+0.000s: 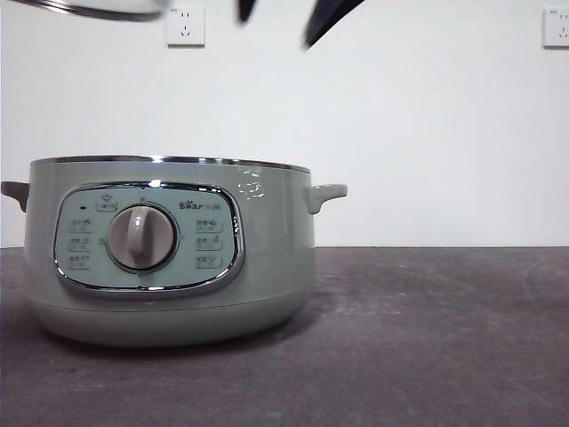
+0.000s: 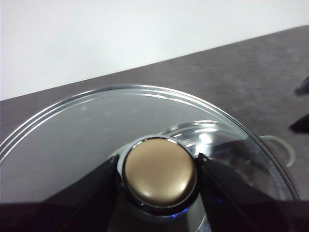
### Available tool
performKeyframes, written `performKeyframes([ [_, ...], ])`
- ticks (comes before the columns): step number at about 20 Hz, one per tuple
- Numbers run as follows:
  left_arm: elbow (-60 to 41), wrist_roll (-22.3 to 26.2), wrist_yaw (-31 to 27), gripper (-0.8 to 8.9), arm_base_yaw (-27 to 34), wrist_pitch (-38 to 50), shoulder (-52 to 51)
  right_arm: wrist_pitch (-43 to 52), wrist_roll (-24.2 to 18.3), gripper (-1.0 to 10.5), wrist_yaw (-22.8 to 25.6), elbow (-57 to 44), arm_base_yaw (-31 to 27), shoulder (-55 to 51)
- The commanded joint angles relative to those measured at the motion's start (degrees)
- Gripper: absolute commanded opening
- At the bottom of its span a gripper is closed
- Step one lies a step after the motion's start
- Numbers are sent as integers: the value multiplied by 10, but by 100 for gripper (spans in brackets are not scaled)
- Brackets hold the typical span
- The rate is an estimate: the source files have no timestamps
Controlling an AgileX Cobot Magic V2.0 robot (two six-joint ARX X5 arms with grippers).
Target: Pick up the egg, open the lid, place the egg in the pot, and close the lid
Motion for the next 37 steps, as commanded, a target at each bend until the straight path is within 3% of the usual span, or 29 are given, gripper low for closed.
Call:
performKeyframes([
  [1, 7, -22, 32, -8, 0, 56, 31, -20, 6, 400, 21, -1, -8, -39],
  [7, 7, -51, 80, -8, -1, 132, 150, -73, 35, 400, 77, -1, -16, -154],
  [14, 6, -86, 81, -9, -15, 190, 254, -109, 47, 400, 93, -1, -16, -236],
  [18, 5, -99, 68, -9, -35, 205, 284, -137, 54, 400, 147, -1, -16, -254],
  [24, 5, -107, 28, -9, -53, 193, 293, -146, 54, 400, 147, -1, -16, -261],
  [37, -41, -128, 34, -9, -55, 195, 294, -146, 54, 400, 147, -1, -16, -261],
])
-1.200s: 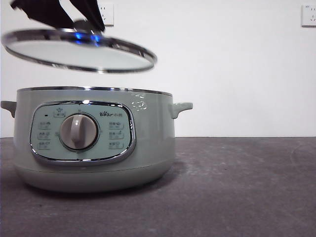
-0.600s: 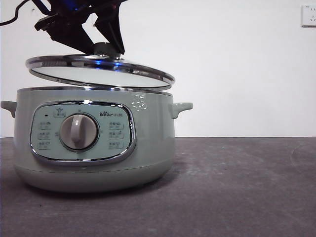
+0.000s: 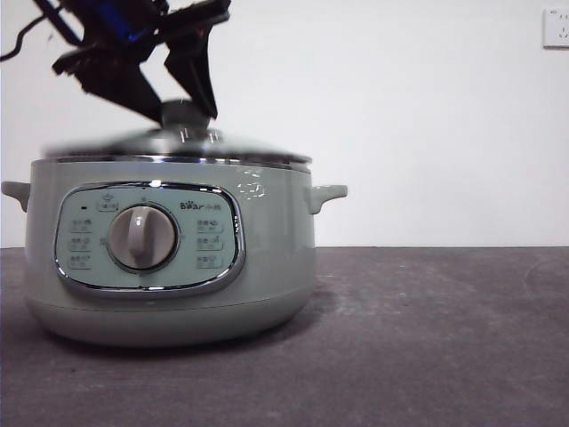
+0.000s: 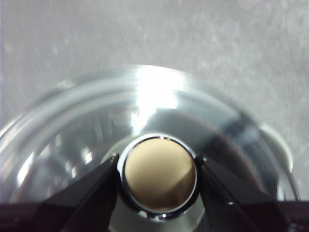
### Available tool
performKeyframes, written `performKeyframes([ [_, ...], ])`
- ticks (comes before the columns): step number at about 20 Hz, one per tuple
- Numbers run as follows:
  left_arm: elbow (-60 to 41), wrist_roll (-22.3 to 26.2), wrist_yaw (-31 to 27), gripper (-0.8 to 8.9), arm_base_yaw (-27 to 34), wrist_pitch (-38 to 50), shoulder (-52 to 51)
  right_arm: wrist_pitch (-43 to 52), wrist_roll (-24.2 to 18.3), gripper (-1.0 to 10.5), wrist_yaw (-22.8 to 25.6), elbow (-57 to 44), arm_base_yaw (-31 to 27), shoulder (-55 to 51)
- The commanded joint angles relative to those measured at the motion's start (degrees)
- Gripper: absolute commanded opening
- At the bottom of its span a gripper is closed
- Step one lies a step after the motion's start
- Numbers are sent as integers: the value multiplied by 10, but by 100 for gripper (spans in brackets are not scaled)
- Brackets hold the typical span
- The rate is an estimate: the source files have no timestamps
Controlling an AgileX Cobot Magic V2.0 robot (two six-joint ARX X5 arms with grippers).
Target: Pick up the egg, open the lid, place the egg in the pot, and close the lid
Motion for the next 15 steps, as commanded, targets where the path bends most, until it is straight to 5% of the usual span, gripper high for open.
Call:
performKeyframes([
  [1, -8, -4, 0, -9, -6, 16, -4, -5, 6, 400, 1, -1, 0, -2],
  [15, -8, -3, -1, 35, -12, -45, -4, -5, 12, 400, 1, -1, 0, -2],
])
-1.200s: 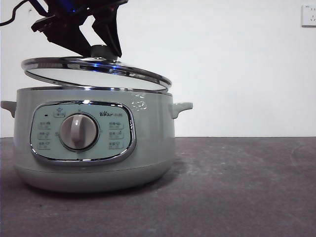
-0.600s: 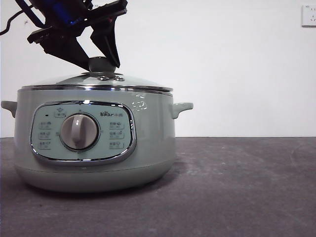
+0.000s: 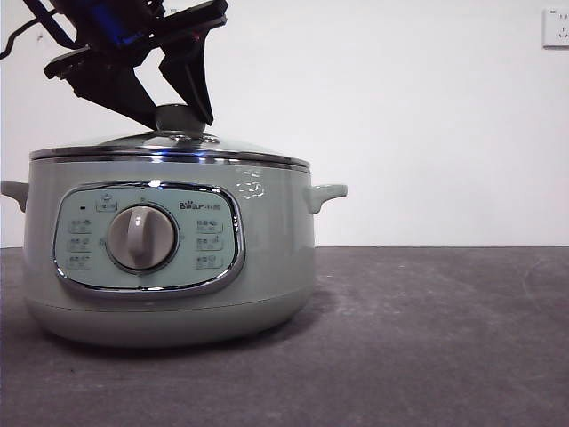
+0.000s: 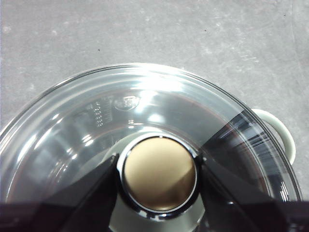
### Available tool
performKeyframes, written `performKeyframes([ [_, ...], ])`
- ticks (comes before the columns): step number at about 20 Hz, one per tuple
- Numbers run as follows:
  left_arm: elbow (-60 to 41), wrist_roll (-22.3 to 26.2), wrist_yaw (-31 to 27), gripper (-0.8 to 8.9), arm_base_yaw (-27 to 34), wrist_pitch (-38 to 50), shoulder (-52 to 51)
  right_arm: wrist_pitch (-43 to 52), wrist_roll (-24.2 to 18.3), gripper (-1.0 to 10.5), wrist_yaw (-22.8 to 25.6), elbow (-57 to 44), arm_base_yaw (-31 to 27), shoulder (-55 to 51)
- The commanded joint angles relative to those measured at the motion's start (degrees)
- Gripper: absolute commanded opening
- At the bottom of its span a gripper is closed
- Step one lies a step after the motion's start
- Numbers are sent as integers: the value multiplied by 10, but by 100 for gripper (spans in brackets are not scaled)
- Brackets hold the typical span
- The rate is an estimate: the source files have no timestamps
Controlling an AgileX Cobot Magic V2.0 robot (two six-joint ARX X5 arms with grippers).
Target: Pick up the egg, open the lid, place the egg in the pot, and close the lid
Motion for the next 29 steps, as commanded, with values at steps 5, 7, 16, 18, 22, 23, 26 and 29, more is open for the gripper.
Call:
performKeyframes([
  [5, -6, 10, 2, 493, -4, 18, 1, -5, 14, 400, -1, -1, 0, -2],
  [7, -6, 10, 2, 493, -4, 33, -10, -5, 14, 400, -1, -1, 0, -2],
  [16, -6, 27, 20, 370, -28, -49, -208, 38, 29, 360, -5, -97, 2, -46],
  [18, -6, 38, 19, 253, -39, -69, -255, 89, 30, 185, -5, -169, 2, -84],
  [22, -6, 72, 2, -8, -47, -122, -315, 195, 37, -16, -5, -320, 2, -167],
  [23, -6, 75, -23, -8, -47, -135, -324, 222, 39, -16, -5, -357, 2, -188],
  [26, -16, 92, -60, -8, -51, -146, -359, 314, 39, -16, -5, -466, 2, -252],
  [29, -70, 92, -87, -8, -54, -130, -415, 405, 39, -16, -5, -570, 2, -318],
])
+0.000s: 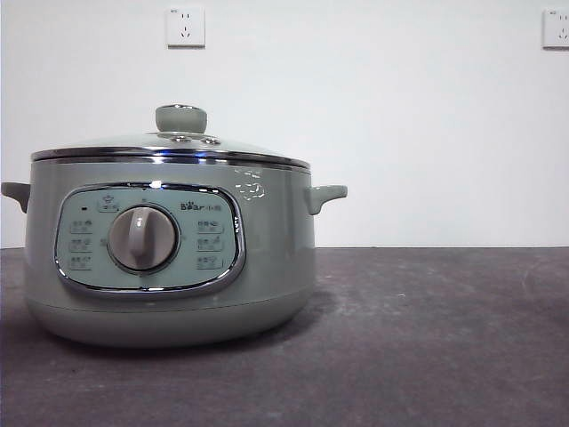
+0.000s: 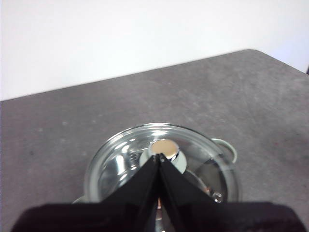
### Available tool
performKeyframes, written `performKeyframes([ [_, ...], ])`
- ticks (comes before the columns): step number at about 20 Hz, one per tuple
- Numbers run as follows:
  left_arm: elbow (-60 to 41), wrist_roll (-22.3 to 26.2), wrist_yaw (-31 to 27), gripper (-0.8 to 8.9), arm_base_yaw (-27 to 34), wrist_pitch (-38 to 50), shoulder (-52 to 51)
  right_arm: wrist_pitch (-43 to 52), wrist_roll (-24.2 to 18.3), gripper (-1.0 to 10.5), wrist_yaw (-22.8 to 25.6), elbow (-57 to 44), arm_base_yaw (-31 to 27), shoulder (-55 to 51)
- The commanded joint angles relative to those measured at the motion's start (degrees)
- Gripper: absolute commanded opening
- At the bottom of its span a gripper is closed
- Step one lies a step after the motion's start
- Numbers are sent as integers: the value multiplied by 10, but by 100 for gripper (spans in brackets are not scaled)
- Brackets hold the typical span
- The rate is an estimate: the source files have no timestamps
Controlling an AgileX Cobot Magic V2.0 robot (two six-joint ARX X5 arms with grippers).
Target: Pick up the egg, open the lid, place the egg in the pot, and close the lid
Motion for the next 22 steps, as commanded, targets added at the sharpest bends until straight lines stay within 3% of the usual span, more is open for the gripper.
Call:
performKeyframes([
  [1, -48, 9, -16, -8, -3, 3, -42, 58, 6, -16, 0, -74, 1, -45],
  [5, -89, -8, -12, -3, -5, -22, -89, 49, 8, -16, 10, -115, 1, -72],
  [16, -88, -13, -15, -4, -5, -75, -47, 44, 8, -16, 16, -115, 1, -73],
  [18, -89, 52, -29, -3, 3, -75, -56, 44, 8, -16, 16, -115, 1, -73],
  [22, -118, 65, -5, -3, 89, -29, -95, 44, 8, -16, 16, -115, 1, -73],
])
